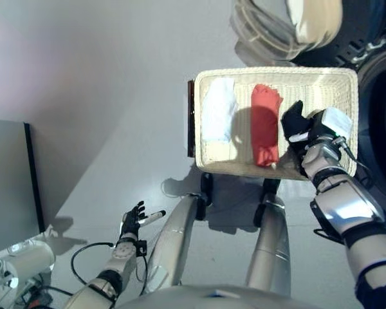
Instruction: Pick up the clothes and place them into the washing machine
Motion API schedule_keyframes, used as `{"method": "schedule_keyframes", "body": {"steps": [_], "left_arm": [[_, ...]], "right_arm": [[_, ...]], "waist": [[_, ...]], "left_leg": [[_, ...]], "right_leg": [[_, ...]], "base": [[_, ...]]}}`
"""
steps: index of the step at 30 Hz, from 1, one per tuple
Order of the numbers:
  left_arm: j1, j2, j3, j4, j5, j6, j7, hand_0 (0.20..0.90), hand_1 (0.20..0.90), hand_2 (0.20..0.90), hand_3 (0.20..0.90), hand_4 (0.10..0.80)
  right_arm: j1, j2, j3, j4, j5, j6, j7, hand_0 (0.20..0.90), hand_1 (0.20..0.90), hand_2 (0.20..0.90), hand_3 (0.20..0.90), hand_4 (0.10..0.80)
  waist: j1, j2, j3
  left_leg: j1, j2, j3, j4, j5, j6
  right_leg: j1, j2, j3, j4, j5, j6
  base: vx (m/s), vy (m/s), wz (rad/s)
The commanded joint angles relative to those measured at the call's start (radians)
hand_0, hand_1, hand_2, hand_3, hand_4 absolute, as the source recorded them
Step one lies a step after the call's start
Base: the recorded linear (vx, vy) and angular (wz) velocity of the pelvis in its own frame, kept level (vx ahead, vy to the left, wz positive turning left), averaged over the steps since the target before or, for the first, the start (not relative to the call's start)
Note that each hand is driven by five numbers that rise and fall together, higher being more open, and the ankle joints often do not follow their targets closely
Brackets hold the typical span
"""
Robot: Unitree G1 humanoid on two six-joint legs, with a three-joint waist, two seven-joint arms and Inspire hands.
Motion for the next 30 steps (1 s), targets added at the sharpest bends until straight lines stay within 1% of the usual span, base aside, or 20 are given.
{"method": "schedule_keyframes", "body": {"steps": [1, 2, 3, 5, 6, 7, 8, 11, 12, 13, 15, 17, 19, 20, 21, 24, 25, 27, 28, 30], "left_arm": [[0.036, 0.056, 0.061, 0.052, -0.026, -0.026, 0.008, 0.900, 0.900, 0.900, 0.900, 0.800], [0.041, 0.060, 0.064, 0.040, -0.027, -0.030, 0.006, 0.900, 0.900, 0.900, 0.900, 0.800], [0.051, 0.062, 0.066, 0.029, -0.024, -0.035, 0.002, 0.900, 0.900, 0.900, 0.900, 0.800], [0.062, 0.065, 0.066, 0.021, -0.024, -0.037, -0.002, 0.900, 0.900, 0.900, 0.900, 0.800], [0.077, 0.060, 0.060, 0.008, -0.024, -0.037, -0.011, 0.900, 0.900, 0.900, 0.900, 0.800], [0.078, 0.061, 0.059, 0.008, -0.024, -0.036, -0.011, 0.900, 0.900, 0.900, 0.900, 0.800], [0.078, 0.055, 0.055, 0.011, -0.020, -0.035, -0.016, 0.900, 0.900, 0.900, 0.900, 0.800], [0.084, 0.039, 0.049, 0.016, -0.027, -0.029, -0.032, 0.900, 0.900, 0.900, 0.900, 0.800], [0.085, 0.039, 0.049, 0.016, -0.027, -0.029, -0.033, 0.900, 0.900, 0.900, 0.900, 0.800], [0.090, 0.028, 0.045, 0.016, -0.031, -0.027, -0.041, 0.900, 0.900, 0.900, 0.900, 0.800], [0.101, 0.019, 0.035, 0.016, -0.034, -0.025, -0.048, 0.900, 0.900, 0.900, 0.900, 0.800], [0.106, 0.017, 0.035, 0.012, -0.036, -0.022, -0.055, 0.900, 0.900, 0.900, 0.900, 0.800], [0.121, 0.012, 0.025, 0.002, -0.041, -0.023, -0.065, 0.900, 0.900, 0.900, 0.900, 0.800], [0.126, 0.009, 0.014, -0.005, -0.043, -0.022, -0.068, 0.900, 0.900, 0.900, 0.900, 0.800], [0.125, 0.008, 0.012, -0.005, -0.044, -0.022, -0.068, 0.900, 0.900, 0.900, 0.900, 0.800], [0.133, 0.005, -0.006, -0.007, -0.038, -0.020, -0.075, 0.900, 0.900, 0.900, 0.900, 0.800], [0.138, 0.005, -0.014, -0.004, -0.034, -0.020, -0.077, 0.900, 0.900, 0.900, 0.900, 0.800], [0.143, 0.002, -0.019, -0.001, -0.032, -0.020, -0.078, 0.900, 0.900, 0.900, 0.900, 0.800], [0.142, 0.000, -0.020, -0.001, -0.032, -0.020, -0.078, 0.900, 0.900, 0.900, 0.900, 0.800], [0.148, 0.001, -0.026, 0.001, -0.032, -0.020, -0.079, 0.900, 0.900, 0.900, 0.900, 0.800]], "right_arm": [[0.021, -0.075, -0.130, -0.057, 0.323, -0.126, 0.001, 0.200, 0.200, 0.200, 0.200, 0.300], [0.039, -0.065, -0.187, -0.072, 0.427, -0.159, 0.008, 0.200, 0.200, 0.200, 0.200, 0.300], [0.056, -0.049, -0.240, -0.087, 0.526, -0.189, 0.021, 0.200, 0.200, 0.200, 0.200, 0.300], [0.068, -0.041, -0.266, -0.092, 0.570, -0.204, 0.022, 0.200, 0.200, 0.200, 0.200, 0.300], [0.112, -0.001, -0.344, -0.113, 0.735, -0.246, 0.075, 0.200, 0.200, 0.200, 0.200, 0.300], [0.114, -0.001, -0.345, -0.114, 0.736, -0.247, 0.076, 0.200, 0.200, 0.200, 0.200, 0.300], [0.128, 0.010, -0.375, -0.111, 0.801, -0.262, 0.097, 0.200, 0.200, 0.200, 0.200, 0.300], [0.168, 0.093, -0.505, -0.157, 1.127, -0.331, 0.205, 0.200, 0.200, 0.200, 0.200, 0.300], [0.169, 0.092, -0.505, -0.155, 1.130, -0.331, 0.208, 0.200, 0.200, 0.200, 0.200, 0.300], [0.178, 0.144, -0.558, -0.203, 1.265, -0.360, 0.261, 0.200, 0.200, 0.200, 0.200, 0.300], [0.178, 0.174, -0.607, -0.249, 1.371, -0.392, 0.296, 0.200, 0.200, 0.200, 0.200, 0.300], [0.180, 0.184, -0.628, -0.261, 1.405, -0.406, 0.317, 0.200, 0.200, 0.200, 0.200, 0.300], [0.169, 0.183, -0.665, -0.274, 1.455, -0.435, 0.328, 0.200, 0.200, 0.200, 0.200, 0.300], [0.140, 0.170, -0.701, -0.275, 1.492, -0.467, 0.311, 0.200, 0.200, 0.200, 0.200, 0.300], [0.139, 0.169, -0.702, -0.274, 1.493, -0.468, 0.311, 0.200, 0.200, 0.200, 0.200, 0.300], [0.098, 0.132, -0.731, -0.271, 1.505, -0.483, 0.296, 0.200, 0.200, 0.200, 0.200, 0.300], [0.072, 0.102, -0.741, -0.272, 1.503, -0.492, 0.289, 0.200, 0.200, 0.200, 0.200, 0.300], [0.041, 0.075, -0.747, -0.272, 1.502, -0.502, 0.280, 0.200, 0.200, 0.200, 0.200, 0.300], [0.039, 0.072, -0.746, -0.271, 1.501, -0.502, 0.279, 0.200, 0.200, 0.200, 0.200, 0.300], [0.011, 0.044, -0.750, -0.275, 1.497, -0.520, 0.257, 0.200, 0.200, 0.200, 0.200, 0.300]], "waist": [[-0.030, 0.002, 0.018], [-0.034, 0.002, 0.023], [-0.037, 0.003, 0.021], [-0.040, 0.003, 0.020], [-0.046, 0.006, 0.012], [-0.045, 0.005, 0.012], [-0.047, 0.007, 0.008], [-0.048, 0.020, -0.008], [-0.047, 0.019, -0.008], [-0.046, 0.030, -0.016], [-0.044, 0.043, -0.021], [-0.040, 0.050, -0.027], [-0.033, 0.070, -0.036], [-0.029, 0.089, -0.046], [-0.028, 0.090, -0.046], [-0.018, 0.126, -0.063], [-0.015, 0.151, -0.074], [-0.007, 0.177, -0.086], [-0.005, 0.178, -0.086], [-0.002, 0.202, -0.093]], "left_leg": [[0.078, 0.001, -0.066, -0.167, 0.081, -0.076], [0.089, 0.003, -0.058, -0.194, 0.121, -0.075], [0.108, 0.005, -0.057, -0.209, 0.124, -0.079], [0.124, 0.005, -0.058, -0.220, 0.128, -0.082], [0.149, 0.003, -0.054, -0.243, 0.132, -0.087], [0.151, 0.003, -0.054, -0.245, 0.132, -0.087], [0.164, 0.002, -0.052, -0.256, 0.134, -0.088], [0.200, 0.001, -0.043, -0.294, 0.139, -0.090], [0.201, 0.002, -0.042, -0.295, 0.139, -0.090], [0.207, 0.001, -0.037, -0.299, 0.140, -0.089], [0.209, -0.001, -0.030, -0.293, 0.136, -0.086], [0.207, -0.002, -0.029, -0.287, 0.133, -0.085], [0.206, -0.004, -0.027, -0.284, 0.131, -0.085], [0.207, -0.006, -0.026, -0.284, 0.129, -0.085], [0.206, -0.006, -0.026, -0.284, 0.129, -0.085], [0.212, -0.011, -0.022, -0.287, 0.127, -0.085], [0.219, -0.018, -0.019, -0.292, 0.126, -0.085], [0.225, -0.024, -0.016, -0.296, 0.126, -0.085], [0.224, -0.024, -0.015, -0.297, 0.126, -0.085], [0.228, -0.029, -0.012, -0.300, 0.127, -0.087]], "right_leg": [[0.159, 0.056, -0.038, -0.049, -0.071, -0.054], [0.171, 0.054, -0.048, -0.082, -0.032, -0.057], [0.192, 0.054, -0.046, -0.102, -0.029, -0.055], [0.207, 0.054, -0.046, -0.116, -0.024, -0.053], [0.235, 0.053, -0.044, -0.143, -0.018, -0.051], [0.237, 0.054, -0.044, -0.144, -0.018, -0.051], [0.254, 0.054, -0.045, -0.159, -0.017, -0.050], [0.287, 0.054, -0.034, -0.209, -0.001, -0.042], [0.288, 0.054, -0.033, -0.210, -0.001, -0.042], [0.292, 0.053, -0.025, -0.219, 0.002, -0.040], [0.291, 0.055, -0.015, -0.215, -0.001, -0.041], [0.288, 0.055, -0.013, -0.210, -0.003, -0.041], [0.284, 0.053, -0.005, -0.204, -0.008, -0.042], [0.283, 0.051, -0.002, -0.202, -0.014, -0.041], [0.283, 0.051, -0.002, -0.202, -0.014, -0.041], [0.280, 0.047, 0.003, -0.193, -0.022, -0.040], [0.275, 0.042, 0.010, -0.187, -0.024, -0.038], [0.271, 0.036, 0.019, -0.181, -0.028, -0.036], [0.269, 0.037, 0.020, -0.180, -0.028, -0.036], [0.265, 0.031, 0.028, -0.175, -0.030, -0.036]], "base": [[-0.075, -0.050, -0.17], [-0.062, -0.058, -0.13], [-0.087, -0.034, -0.12], [0.018, -0.019, -0.12], [0.020, -0.010, -0.08], [0.032, -0.006, -0.03], [0.022, 0.007, -0.05], [0.031, 0.022, -0.17], [0.024, 0.041, -0.22], [0.007, 0.027, -0.18], [0.005, 0.035, -0.13], [0.005, 0.023, -0.09], [0.012, 0.037, -0.11], [0.010, 0.023, -0.11], [0.013, 0.022, -0.08], [0.015, 0.040, 0.02], [0.032, 0.083, 0.00], [0.031, 0.064, 0.00], [0.021, 0.035, -0.02], [0.028, 0.029, -0.09]]}}
